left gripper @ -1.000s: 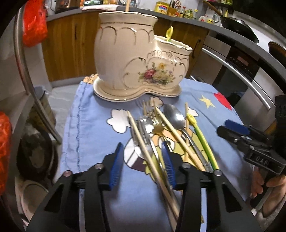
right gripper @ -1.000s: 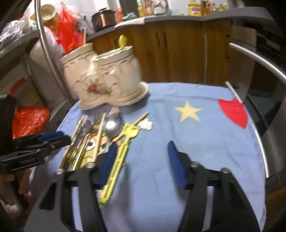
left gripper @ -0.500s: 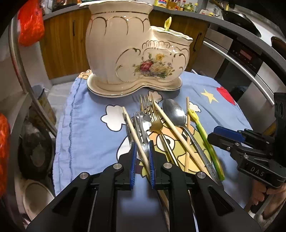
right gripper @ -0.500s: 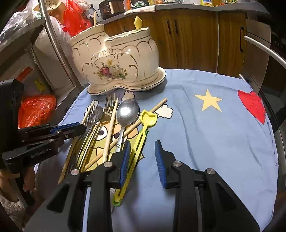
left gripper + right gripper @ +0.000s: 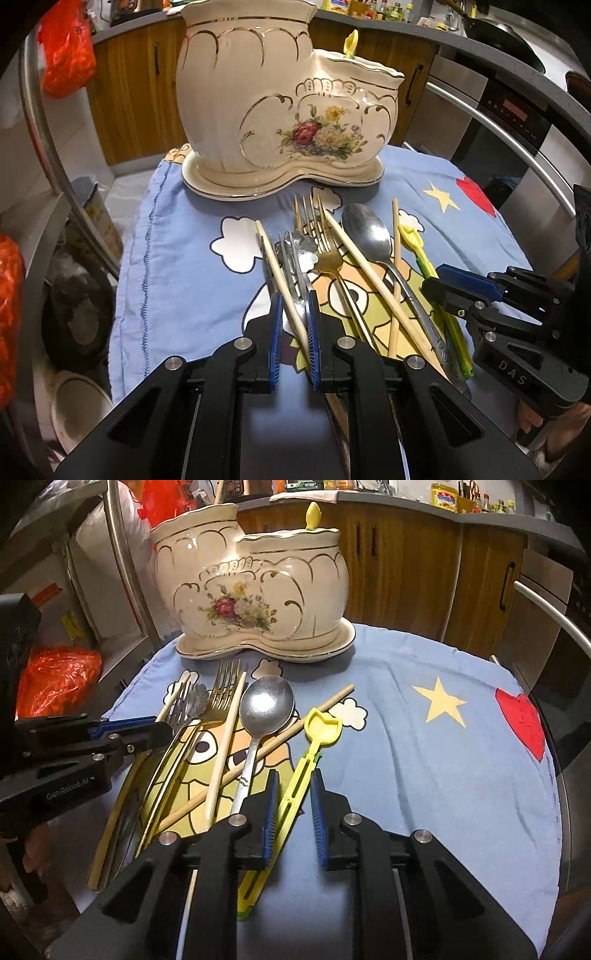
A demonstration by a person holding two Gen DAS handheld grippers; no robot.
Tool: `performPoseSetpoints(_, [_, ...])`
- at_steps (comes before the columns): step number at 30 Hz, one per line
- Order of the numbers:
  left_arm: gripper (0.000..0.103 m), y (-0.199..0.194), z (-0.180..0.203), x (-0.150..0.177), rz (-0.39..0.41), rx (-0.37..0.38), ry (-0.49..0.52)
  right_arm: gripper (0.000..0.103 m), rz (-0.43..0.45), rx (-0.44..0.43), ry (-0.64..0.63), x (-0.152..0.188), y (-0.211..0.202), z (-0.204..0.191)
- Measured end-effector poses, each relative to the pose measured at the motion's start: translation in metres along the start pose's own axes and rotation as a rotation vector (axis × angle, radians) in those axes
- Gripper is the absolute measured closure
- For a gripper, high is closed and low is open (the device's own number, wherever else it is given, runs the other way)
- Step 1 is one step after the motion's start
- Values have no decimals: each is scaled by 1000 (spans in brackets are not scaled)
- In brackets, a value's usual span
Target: Organize utensils
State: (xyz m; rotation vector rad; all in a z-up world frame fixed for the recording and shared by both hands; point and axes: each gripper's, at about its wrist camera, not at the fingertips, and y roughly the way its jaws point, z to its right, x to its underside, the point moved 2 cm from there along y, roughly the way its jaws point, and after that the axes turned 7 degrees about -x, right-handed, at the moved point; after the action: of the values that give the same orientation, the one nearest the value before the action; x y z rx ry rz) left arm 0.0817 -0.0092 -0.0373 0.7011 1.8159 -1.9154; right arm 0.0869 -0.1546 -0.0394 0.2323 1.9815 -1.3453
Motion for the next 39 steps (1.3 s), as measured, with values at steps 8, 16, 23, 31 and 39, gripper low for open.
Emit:
performPoseSetpoints(8, [93, -3, -5, 1, 3, 20, -28, 93, 47, -55, 76, -2, -11, 11])
performPoseSetpoints(16, [94, -10, -7, 0, 17, 39, -48, 93, 93, -65, 112, -5, -22, 21])
performPoseSetpoints(23, [95, -3, -13, 5, -41, 83, -82, 93, 100, -67, 115, -4, -22, 21])
performPoseSetpoints(31, [96, -10, -11, 2, 18, 76, -61, 93, 112, -84, 118, -5, -22, 19])
performPoseSetpoints(39, [98, -13, 9, 3, 125, 18, 10, 93, 123, -86, 100, -6, -23, 14])
